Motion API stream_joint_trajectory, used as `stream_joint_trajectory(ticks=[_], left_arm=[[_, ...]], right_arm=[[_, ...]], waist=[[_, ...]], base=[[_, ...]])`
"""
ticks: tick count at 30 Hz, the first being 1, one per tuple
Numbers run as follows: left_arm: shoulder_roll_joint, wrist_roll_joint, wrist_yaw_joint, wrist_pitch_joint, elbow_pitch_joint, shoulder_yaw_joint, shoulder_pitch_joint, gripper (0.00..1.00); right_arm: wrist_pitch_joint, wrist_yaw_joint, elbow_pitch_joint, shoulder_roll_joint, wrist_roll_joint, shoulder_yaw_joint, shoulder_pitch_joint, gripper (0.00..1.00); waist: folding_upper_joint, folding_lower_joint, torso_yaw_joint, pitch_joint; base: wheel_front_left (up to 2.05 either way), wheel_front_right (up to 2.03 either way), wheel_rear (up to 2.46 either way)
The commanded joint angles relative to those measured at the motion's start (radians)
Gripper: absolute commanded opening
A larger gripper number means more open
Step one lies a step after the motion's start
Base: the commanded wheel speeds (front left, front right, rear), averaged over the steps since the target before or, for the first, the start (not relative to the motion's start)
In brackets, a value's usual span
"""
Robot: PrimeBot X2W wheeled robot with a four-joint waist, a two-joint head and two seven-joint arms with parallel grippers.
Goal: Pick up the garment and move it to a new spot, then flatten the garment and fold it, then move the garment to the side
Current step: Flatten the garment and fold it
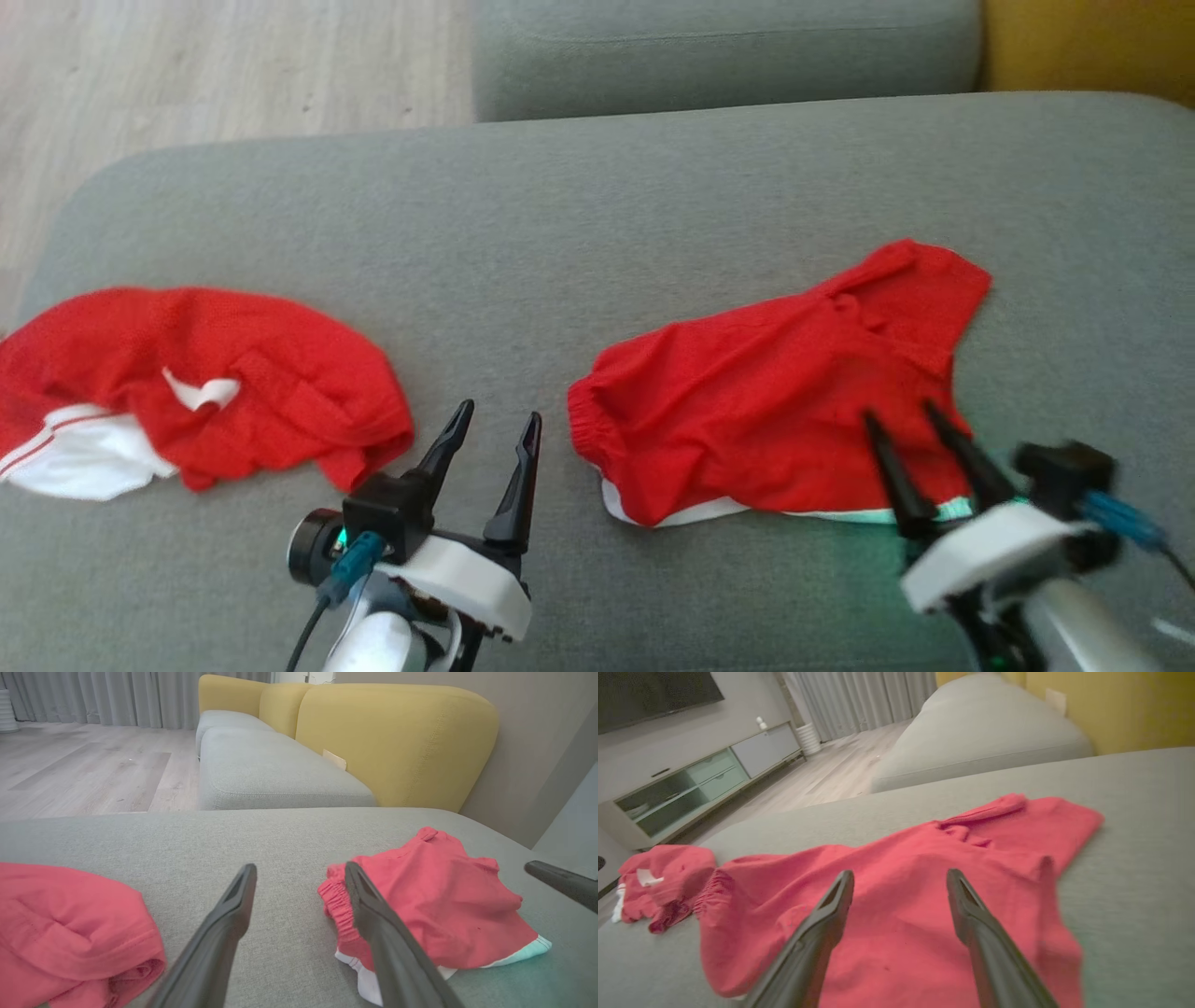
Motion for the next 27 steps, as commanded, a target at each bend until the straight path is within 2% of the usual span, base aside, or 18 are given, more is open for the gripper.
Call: stream_joint_trajectory(ticks=[1, 5, 8, 13, 18, 27], left_arm=[[-0.002, 0.014, -0.004, -0.012, -0.031, 0.04, -0.032, 1.0], [-0.002, 0.018, -0.015, -0.012, -0.025, 0.048, -0.038, 1.0], [-0.002, 0.03, -0.037, -0.012, 0.004, 0.039, -0.049, 1.0], [0.008, 0.084, -0.079, -0.012, 0.123, 0.015, -0.082, 1.0], [0.018, 0.117, -0.122, -0.012, 0.252, -0.038, -0.137, 1.0], [0.007, 0.108, -0.145, -0.012, 0.337, -0.108, -0.214, 1.0]], right_arm=[[-0.017, -0.001, -0.047, -0.001, -0.023, -0.025, 0.006, 1.0], [-0.024, -0.001, -0.092, 0.038, -0.12, -0.16, 0.099, 1.0], [-0.011, -0.001, -0.132, 0.097, -0.188, -0.245, 0.147, 1.0], [0.012, -0.001, -0.179, 0.14, -0.235, -0.279, 0.147, 1.0], [0.031, -0.001, -0.21, 0.153, -0.253, -0.291, 0.135, 1.0], [0.049, -0.001, -0.234, 0.151, -0.263, -0.3, 0.137, 1.0]], waist=[[0.0, 0.0, -0.01, -0.003], [0.0, 0.0, -0.02, 0.001], [0.0, 0.0, -0.028, 0.015], [0.0, 0.0, -0.041, 0.033], [0.0, 0.0, -0.055, 0.05], [0.0, 0.0, -0.067, 0.068]], base=[[0.0, 0.0, 0.0], [0.0, 0.0, 0.0], [0.0, 0.0, 0.0], [0.0, 0.0, 0.0], [0.0, 0.0, 0.0], [0.0, 0.0, 0.0]])
